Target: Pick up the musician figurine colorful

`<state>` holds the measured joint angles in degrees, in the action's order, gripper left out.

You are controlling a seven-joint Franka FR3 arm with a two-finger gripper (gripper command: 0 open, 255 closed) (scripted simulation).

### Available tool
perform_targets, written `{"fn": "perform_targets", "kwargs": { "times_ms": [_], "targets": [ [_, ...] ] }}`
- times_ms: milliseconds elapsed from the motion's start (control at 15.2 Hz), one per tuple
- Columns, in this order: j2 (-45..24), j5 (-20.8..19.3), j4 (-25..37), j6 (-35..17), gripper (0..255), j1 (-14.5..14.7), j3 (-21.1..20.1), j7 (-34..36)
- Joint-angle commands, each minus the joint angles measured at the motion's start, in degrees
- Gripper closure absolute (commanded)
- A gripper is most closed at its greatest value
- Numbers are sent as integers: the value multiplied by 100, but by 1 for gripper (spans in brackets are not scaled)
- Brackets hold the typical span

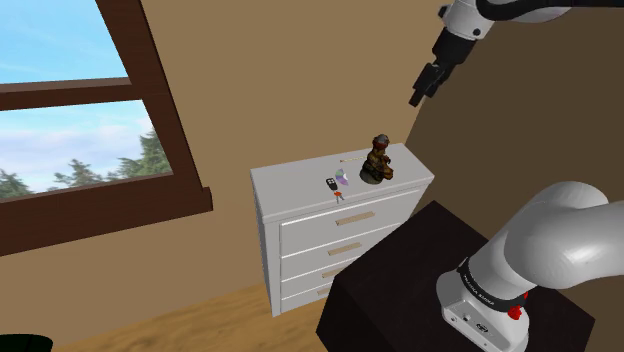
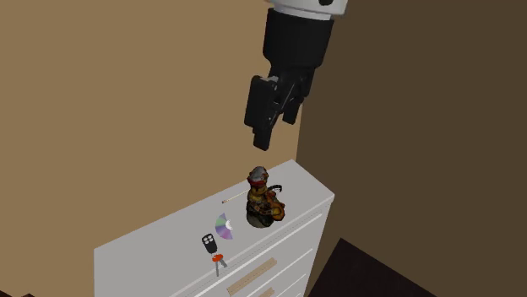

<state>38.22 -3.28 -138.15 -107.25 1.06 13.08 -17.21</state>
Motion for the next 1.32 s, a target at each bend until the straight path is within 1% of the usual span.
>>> {"fn": "perform_targets", "kwargs": {
  "times_ms": [0, 330, 528, 660, 792, 990, 1122, 1254],
  "targets": [
    [-319, 45, -56, -348, 0, 29, 235, -247],
    [-1190, 302, -78, -1111, 0, 156, 825, -937],
    [-1809, 600, 12, -1518, 0, 286, 1182, -1433],
    [-2263, 883, 116, -1753, 0, 385, 1411, -1812],
    [-2749, 1241, 257, -1948, 0, 483, 1622, -2235],
    [-3540, 1917, 542, -2142, 0, 569, 1850, -2945],
    [-4095, 2425, 782, -2195, 0, 554, 1916, -3437],
    [-4653, 2925, 1057, -2194, 0, 458, 1892, -3903]
  ]
}}
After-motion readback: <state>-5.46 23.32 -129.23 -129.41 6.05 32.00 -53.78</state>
